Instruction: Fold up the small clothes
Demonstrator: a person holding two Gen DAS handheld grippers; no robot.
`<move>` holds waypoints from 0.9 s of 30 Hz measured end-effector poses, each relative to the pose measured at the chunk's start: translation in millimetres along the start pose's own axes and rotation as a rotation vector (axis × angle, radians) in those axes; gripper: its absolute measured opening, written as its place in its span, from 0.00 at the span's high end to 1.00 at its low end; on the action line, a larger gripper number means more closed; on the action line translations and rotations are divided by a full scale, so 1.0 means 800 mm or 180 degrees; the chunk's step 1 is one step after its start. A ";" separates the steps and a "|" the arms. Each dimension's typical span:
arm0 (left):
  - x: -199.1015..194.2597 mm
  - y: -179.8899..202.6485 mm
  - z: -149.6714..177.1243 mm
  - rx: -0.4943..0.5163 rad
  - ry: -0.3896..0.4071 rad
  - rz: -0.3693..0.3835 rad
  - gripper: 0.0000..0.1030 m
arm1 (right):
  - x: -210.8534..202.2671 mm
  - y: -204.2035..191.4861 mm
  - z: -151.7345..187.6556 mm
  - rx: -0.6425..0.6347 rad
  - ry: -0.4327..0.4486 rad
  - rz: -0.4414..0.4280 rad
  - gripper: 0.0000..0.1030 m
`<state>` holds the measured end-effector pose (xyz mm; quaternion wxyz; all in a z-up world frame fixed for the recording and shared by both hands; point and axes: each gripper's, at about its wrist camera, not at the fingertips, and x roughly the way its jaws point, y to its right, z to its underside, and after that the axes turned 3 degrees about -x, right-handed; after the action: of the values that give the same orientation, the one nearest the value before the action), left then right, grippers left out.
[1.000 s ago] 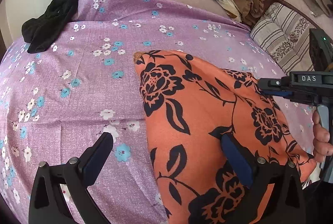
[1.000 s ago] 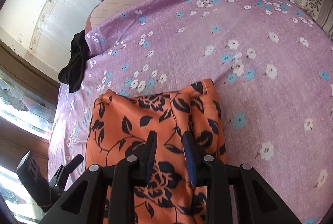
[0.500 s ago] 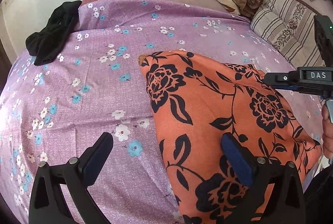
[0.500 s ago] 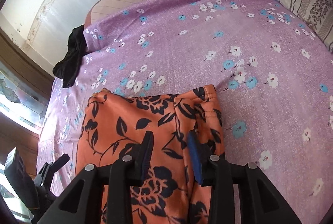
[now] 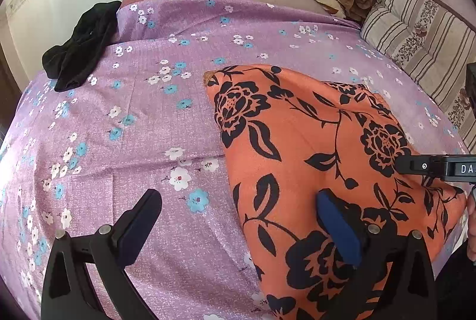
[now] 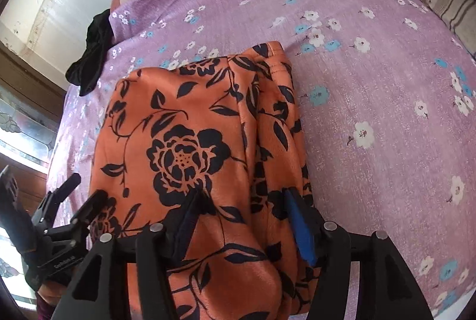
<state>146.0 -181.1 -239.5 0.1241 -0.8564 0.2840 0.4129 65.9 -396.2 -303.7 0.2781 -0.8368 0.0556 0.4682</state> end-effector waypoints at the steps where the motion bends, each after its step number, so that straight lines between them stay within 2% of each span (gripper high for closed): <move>1: 0.000 0.000 0.001 -0.0004 0.0007 0.0000 0.00 | -0.001 -0.002 -0.001 -0.0017 -0.0001 0.0001 0.38; 5: 0.000 -0.001 0.001 -0.0013 0.0024 0.0013 0.00 | -0.004 0.004 -0.005 0.0073 -0.0012 -0.0103 0.37; 9: 0.000 0.000 0.000 -0.0022 0.0009 0.0023 0.00 | -0.020 0.010 -0.012 0.0113 0.0123 -0.0224 0.37; 12: 0.001 0.001 -0.001 -0.0012 0.0002 0.0029 0.00 | -0.027 0.021 -0.020 0.0209 0.0220 -0.0188 0.37; 18: 0.003 0.003 -0.003 -0.0001 -0.0011 0.0043 0.00 | -0.020 0.043 -0.028 0.0423 0.0198 -0.0141 0.37; 27: 0.006 0.005 -0.004 0.0001 -0.0041 0.0089 0.00 | -0.012 0.042 -0.031 0.0378 0.0164 -0.0155 0.37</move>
<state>148.5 -187.8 -241.3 0.1203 -0.8497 0.2952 0.4200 67.5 -438.8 -299.2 0.3371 -0.8317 0.0701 0.4355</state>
